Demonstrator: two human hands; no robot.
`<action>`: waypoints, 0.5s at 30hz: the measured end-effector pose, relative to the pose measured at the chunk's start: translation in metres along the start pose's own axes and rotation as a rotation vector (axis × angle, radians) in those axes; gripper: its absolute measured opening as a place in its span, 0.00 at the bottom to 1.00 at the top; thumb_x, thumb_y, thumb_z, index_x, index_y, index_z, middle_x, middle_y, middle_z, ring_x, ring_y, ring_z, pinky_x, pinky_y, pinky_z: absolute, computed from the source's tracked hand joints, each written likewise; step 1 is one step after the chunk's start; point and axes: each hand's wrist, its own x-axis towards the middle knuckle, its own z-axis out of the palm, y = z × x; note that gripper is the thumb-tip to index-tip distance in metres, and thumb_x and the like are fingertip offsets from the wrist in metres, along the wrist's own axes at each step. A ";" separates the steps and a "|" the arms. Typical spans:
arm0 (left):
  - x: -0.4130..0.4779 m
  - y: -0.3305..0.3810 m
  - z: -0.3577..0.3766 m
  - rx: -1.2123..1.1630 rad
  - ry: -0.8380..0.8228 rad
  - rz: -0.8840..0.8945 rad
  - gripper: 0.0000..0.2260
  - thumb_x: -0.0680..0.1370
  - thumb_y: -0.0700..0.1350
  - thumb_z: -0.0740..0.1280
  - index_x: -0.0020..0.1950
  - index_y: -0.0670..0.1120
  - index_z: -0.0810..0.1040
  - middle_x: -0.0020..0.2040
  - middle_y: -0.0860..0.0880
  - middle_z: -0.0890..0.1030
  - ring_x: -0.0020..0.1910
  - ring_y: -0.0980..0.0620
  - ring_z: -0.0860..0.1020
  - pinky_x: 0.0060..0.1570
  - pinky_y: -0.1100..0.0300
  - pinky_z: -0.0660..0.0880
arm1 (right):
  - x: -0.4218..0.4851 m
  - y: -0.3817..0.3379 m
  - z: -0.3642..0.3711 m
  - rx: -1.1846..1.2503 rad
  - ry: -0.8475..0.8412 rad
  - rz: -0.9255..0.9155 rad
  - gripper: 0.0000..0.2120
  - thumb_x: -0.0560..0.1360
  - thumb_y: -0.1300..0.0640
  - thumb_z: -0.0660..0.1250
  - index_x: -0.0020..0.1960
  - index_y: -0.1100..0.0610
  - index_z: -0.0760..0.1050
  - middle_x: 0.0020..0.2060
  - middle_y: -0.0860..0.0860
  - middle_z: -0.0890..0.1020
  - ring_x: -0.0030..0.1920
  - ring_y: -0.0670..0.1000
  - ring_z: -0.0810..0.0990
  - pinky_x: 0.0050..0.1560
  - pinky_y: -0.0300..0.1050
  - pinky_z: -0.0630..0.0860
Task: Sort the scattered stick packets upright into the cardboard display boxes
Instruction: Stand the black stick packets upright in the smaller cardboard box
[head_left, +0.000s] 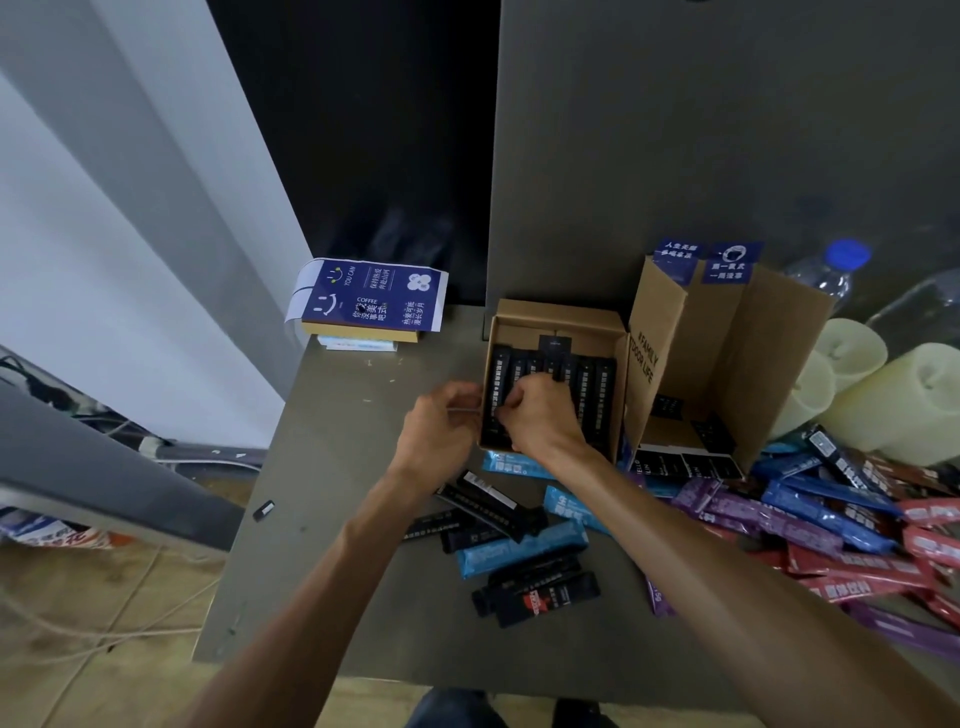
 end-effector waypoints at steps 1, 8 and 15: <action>-0.001 -0.002 -0.001 0.002 0.000 -0.005 0.18 0.74 0.31 0.63 0.56 0.49 0.82 0.47 0.54 0.85 0.50 0.57 0.83 0.57 0.53 0.79 | -0.001 0.000 -0.001 -0.010 0.010 -0.011 0.05 0.75 0.62 0.71 0.39 0.57 0.80 0.37 0.53 0.83 0.35 0.51 0.84 0.37 0.49 0.84; -0.025 -0.029 -0.021 0.358 -0.003 0.019 0.13 0.77 0.37 0.64 0.55 0.50 0.83 0.48 0.54 0.83 0.48 0.54 0.80 0.50 0.62 0.76 | -0.051 0.012 -0.022 -0.100 0.057 -0.202 0.07 0.78 0.57 0.69 0.41 0.56 0.79 0.32 0.47 0.81 0.30 0.43 0.79 0.31 0.40 0.77; -0.038 -0.048 -0.027 0.646 -0.189 0.115 0.16 0.74 0.35 0.67 0.54 0.53 0.83 0.52 0.52 0.74 0.53 0.51 0.75 0.55 0.58 0.73 | -0.101 0.036 -0.018 -0.278 -0.169 -0.319 0.04 0.79 0.52 0.68 0.50 0.51 0.81 0.45 0.42 0.82 0.43 0.42 0.79 0.44 0.40 0.77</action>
